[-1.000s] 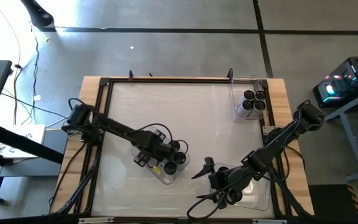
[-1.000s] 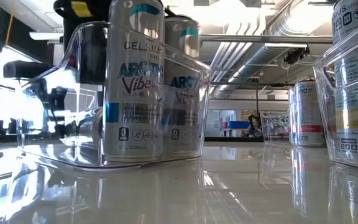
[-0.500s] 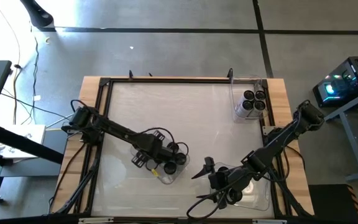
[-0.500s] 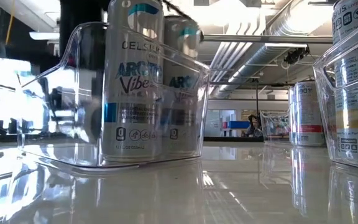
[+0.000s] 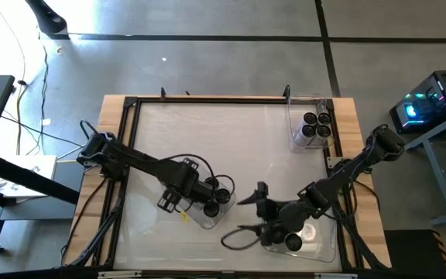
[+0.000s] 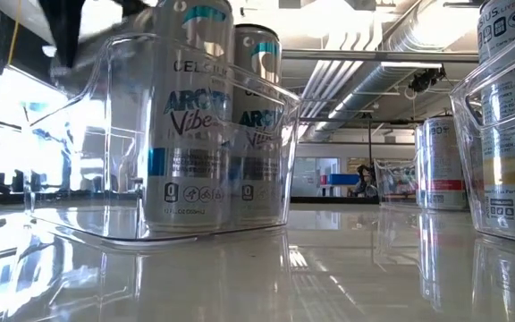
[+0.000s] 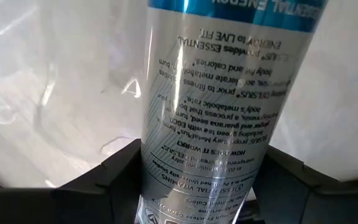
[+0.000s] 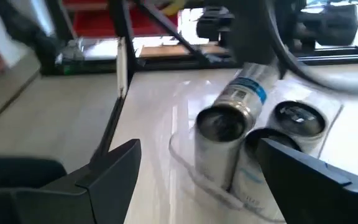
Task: Sort soda cans
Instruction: Adjust the white-blue soda can in the bottom left transparent bin
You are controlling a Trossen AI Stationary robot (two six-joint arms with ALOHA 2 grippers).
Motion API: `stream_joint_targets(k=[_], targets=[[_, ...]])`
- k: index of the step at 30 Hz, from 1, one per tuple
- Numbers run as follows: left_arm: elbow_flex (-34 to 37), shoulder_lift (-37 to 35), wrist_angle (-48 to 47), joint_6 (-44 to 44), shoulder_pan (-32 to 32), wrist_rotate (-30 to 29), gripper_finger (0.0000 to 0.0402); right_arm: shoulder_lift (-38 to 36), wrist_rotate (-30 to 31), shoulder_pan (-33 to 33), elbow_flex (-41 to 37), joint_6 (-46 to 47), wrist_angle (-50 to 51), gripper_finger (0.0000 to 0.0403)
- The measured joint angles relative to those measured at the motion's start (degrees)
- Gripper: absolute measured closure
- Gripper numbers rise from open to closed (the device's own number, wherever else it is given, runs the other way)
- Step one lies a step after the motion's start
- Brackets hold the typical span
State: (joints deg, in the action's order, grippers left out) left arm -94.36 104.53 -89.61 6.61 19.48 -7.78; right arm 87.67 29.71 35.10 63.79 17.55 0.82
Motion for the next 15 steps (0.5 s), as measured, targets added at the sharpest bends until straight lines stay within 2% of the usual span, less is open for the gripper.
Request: stream_joint_targets(k=[4,8,15], targets=[[-3.94,-0.63,-1.24,-7.32,0.58,0.19,0.0168,0.04,-1.48,-2.76,0.04,0.42,-1.34,0.0085],[-7.26,-1.15,-0.83,-13.61,2.49,1.54,0.0168,0.44,-1.90,-4.03,0.04,-3.13,-4.22,0.0085],[-10.13,-2.49,-0.71,-22.85,5.27,2.11,0.0168,2.81,-1.51,-5.24,0.04,-12.41,-18.44,0.0085]])
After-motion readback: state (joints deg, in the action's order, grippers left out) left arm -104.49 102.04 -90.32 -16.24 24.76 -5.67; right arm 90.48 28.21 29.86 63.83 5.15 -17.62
